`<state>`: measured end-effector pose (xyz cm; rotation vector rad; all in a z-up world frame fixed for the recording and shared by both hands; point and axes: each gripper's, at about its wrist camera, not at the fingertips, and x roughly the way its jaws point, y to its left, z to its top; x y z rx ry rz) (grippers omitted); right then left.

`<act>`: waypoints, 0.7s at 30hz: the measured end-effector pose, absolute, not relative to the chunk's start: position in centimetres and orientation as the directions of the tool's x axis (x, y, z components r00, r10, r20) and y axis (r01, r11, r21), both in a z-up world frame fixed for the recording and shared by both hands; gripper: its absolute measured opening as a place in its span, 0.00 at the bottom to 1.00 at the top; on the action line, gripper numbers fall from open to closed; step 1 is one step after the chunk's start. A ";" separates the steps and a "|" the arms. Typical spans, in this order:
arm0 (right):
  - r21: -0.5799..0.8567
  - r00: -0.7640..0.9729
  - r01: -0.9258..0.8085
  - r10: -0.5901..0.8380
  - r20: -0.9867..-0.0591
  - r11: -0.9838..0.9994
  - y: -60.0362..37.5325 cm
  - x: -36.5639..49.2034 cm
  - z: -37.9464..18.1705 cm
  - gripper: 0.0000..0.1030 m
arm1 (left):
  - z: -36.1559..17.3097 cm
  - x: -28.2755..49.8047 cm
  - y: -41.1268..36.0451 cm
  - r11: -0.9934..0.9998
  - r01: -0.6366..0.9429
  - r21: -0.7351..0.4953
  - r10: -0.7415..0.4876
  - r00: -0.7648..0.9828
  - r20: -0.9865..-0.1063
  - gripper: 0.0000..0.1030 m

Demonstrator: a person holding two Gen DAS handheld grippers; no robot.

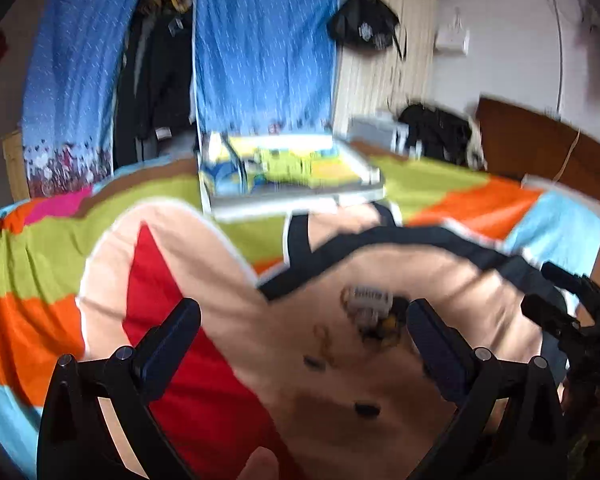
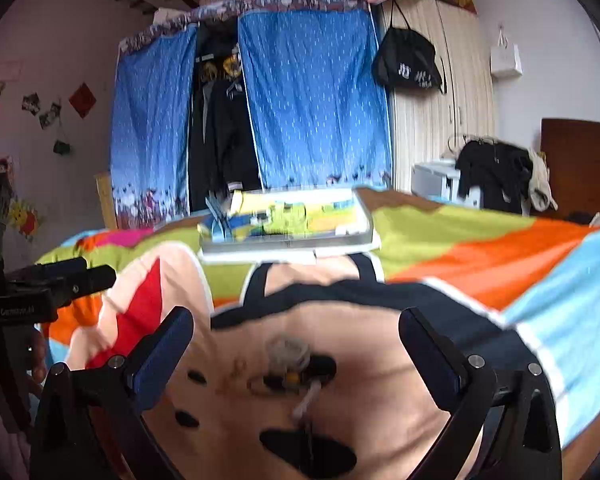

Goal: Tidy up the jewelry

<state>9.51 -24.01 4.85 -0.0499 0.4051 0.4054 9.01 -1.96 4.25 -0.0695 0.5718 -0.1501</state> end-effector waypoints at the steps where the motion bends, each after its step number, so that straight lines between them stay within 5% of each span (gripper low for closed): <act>1: 0.031 0.832 -0.389 0.366 -0.417 0.921 -24.0 9.4 4.0 1.00 | 3.4 9.2 -2.2 0.987 0.127 -0.100 -0.161 0.808 -0.567 0.98; 21: 0.130 0.668 -0.332 0.330 -0.668 0.934 -26.0 9.9 -4.4 1.00 | -4.4 13.1 -3.9 0.966 0.231 -0.114 -0.234 0.599 -0.766 0.98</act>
